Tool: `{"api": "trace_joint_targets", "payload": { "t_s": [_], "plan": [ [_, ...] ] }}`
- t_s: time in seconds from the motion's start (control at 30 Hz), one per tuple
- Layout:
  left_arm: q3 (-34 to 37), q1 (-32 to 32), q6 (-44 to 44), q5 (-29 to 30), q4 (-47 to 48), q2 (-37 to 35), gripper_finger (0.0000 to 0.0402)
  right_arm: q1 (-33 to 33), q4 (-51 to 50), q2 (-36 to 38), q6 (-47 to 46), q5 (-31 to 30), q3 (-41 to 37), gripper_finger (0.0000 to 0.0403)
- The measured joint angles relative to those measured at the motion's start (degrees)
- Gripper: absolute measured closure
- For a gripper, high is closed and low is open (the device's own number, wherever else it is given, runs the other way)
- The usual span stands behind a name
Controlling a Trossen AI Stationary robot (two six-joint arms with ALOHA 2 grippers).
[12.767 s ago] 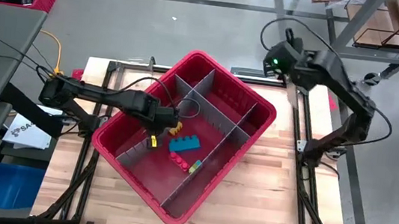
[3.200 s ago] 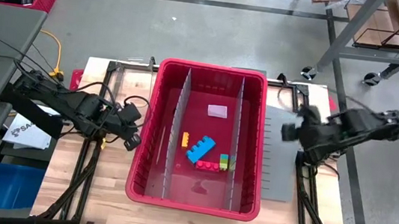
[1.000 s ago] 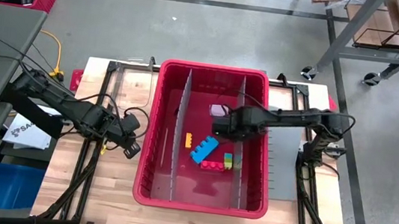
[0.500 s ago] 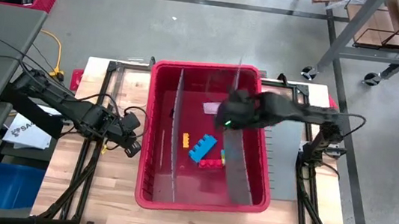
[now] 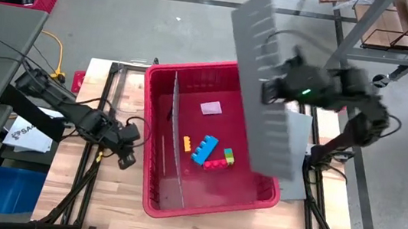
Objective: Sort Items/Unsort Items
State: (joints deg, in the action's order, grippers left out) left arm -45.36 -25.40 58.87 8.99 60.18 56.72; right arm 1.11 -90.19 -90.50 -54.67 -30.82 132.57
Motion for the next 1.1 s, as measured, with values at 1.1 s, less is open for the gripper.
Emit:
{"api": "trace_joint_targets", "payload": {
  "t_s": [1.1],
  "plan": [
    [0.0, -3.6, 7.0, 0.2, -0.2, -1.7, 0.0401, -21.9, 1.9, 40.1, -8.1, 30.6, -66.7, 0.0403]
  ]
}}
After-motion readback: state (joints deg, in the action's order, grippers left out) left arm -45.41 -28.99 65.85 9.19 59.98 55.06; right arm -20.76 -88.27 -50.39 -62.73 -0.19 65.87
